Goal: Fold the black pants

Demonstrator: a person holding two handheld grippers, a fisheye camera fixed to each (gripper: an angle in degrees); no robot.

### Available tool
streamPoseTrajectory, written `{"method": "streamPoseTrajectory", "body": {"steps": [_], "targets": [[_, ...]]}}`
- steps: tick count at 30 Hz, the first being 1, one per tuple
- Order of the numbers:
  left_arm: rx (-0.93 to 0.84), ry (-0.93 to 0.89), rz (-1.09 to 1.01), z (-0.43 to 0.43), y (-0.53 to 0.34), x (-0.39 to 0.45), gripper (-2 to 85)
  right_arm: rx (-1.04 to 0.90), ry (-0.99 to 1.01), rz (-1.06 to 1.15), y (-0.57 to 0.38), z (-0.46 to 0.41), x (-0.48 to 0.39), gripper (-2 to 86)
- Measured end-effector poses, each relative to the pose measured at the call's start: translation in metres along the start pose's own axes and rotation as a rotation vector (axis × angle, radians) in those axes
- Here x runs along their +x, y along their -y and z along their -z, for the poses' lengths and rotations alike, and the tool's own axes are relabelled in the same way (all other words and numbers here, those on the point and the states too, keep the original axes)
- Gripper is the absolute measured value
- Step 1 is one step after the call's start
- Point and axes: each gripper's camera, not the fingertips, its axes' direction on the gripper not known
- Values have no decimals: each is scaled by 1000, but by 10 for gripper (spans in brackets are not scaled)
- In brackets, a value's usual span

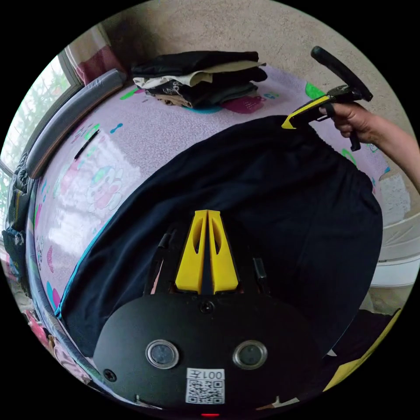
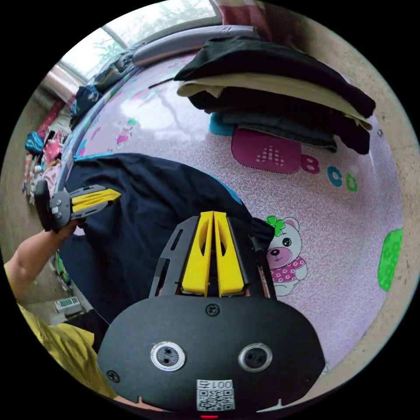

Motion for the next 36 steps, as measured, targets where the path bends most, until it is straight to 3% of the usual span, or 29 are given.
{"method": "streamPoseTrajectory", "body": {"steps": [5,10,15,21,26,31,36], "targets": [[32,24,11,-2,7,-1,-16,-26,-38,41,9,-10,8,-2],[13,25,45,-8,12,-5,-16,-2,50,-12,5,-11,31,-2],[149,110,238,23,-31,-4,-16,219,93,-8,-35,14,49,-2],[163,23,562,75,-173,-11,-15,333,330,24,-117,32,62,-1],[-17,-32,1015,109,-341,-16,-15,297,522,26,-190,33,67,0],[-199,38,1193,125,-453,-6,-15,247,609,-68,-248,28,61,1],[-77,29,1602,119,-562,-10,-15,220,652,-189,-294,8,48,9]]}}
